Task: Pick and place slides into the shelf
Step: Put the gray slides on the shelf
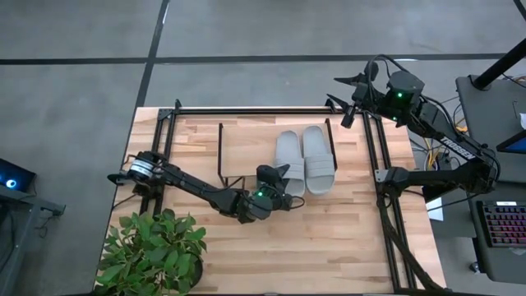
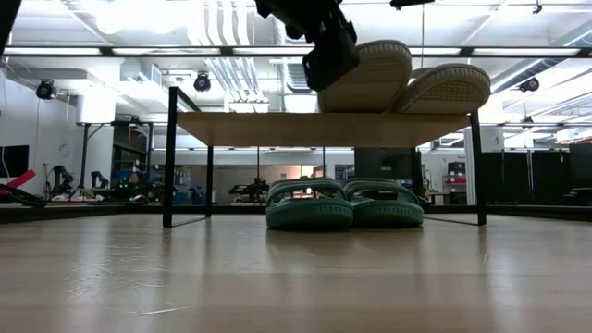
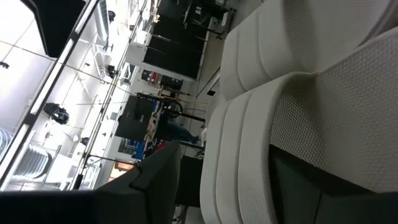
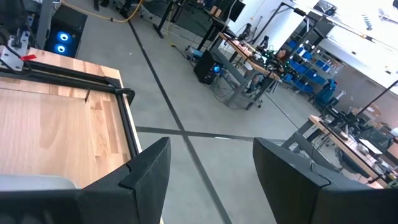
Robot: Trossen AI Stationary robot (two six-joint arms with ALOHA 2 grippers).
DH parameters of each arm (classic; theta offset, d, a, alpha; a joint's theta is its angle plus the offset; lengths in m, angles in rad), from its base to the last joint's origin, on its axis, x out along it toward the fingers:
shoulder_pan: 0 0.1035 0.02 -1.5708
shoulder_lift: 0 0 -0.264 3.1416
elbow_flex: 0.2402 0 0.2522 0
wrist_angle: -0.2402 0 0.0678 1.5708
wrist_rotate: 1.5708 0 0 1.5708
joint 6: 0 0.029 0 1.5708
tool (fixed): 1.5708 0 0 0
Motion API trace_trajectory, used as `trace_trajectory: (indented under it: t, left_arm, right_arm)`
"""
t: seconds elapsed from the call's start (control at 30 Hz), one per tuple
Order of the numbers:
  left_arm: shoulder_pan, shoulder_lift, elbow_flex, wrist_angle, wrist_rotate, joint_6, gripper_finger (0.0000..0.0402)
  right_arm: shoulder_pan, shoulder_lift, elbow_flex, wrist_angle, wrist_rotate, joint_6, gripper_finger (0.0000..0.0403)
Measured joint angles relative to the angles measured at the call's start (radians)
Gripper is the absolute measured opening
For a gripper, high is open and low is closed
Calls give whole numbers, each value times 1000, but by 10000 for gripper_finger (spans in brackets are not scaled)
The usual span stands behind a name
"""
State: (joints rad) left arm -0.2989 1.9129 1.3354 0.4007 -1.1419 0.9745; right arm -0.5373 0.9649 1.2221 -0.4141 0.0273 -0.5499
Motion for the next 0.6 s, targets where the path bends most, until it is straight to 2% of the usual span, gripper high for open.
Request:
trace_trajectory:
  t: [0.6]
  left_arm:
    - [-4, 0, 1, -36, 105, -3, 196]
  right_arm:
    - [0, 0, -31, 0, 0, -1, 219]
